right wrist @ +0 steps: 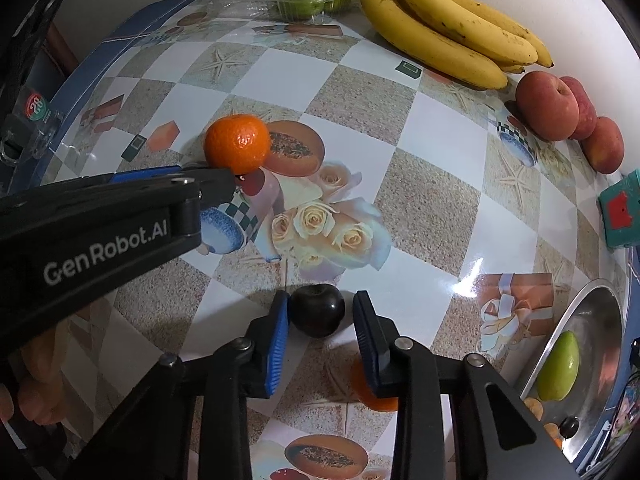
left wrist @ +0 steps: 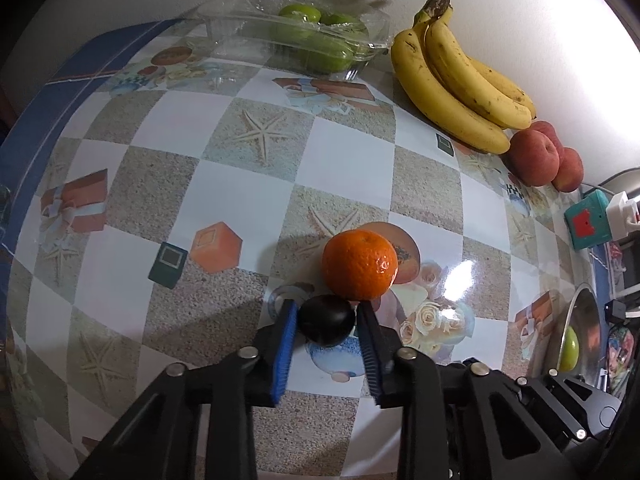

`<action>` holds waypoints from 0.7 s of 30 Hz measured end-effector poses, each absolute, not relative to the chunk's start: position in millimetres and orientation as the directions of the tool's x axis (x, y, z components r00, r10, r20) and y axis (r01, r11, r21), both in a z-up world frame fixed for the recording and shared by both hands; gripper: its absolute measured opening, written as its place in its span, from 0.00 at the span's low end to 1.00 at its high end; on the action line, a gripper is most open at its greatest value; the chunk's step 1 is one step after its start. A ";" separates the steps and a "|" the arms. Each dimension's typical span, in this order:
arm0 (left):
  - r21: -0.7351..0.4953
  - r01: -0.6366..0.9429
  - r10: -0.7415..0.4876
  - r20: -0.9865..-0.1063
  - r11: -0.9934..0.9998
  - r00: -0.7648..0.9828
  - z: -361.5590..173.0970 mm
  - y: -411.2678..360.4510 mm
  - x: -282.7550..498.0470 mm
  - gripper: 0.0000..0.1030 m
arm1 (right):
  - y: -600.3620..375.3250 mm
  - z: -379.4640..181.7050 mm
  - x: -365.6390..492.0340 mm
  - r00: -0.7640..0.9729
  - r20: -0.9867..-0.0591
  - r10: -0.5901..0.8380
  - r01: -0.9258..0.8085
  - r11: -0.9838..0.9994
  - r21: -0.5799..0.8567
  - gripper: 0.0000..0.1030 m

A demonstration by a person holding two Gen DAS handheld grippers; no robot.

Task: Organize fruits
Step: 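Close the left tool on a dark plum while the right tool grasps another plum, then carry the plum with the left tool over the bowl while the right tool carries its plum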

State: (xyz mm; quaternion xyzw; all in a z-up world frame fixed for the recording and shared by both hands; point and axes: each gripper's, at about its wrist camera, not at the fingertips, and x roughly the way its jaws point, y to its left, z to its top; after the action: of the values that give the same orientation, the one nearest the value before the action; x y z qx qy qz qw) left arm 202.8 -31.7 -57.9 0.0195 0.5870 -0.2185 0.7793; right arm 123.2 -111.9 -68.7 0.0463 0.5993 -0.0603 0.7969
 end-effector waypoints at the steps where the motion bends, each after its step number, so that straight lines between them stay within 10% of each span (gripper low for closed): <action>1: -0.228 0.362 -0.319 -0.923 0.904 0.215 -57.9 -31.1 202.9 0.31 | -110.3 -68.5 123.3 0.275 -0.961 -0.039 0.150 0.989 0.002 0.29; 21: -0.232 0.360 -0.321 -0.923 0.904 0.211 -54.2 -27.7 198.4 0.30 | -118.4 -52.9 117.2 0.296 -0.955 -0.030 0.171 0.985 0.022 0.27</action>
State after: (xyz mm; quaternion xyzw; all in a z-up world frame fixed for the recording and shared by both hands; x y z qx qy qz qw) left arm 198.4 -27.7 -54.2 0.0164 0.5889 -0.2188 0.7779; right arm 117.2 -118.4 -52.9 0.0596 0.5898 -0.0624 0.8029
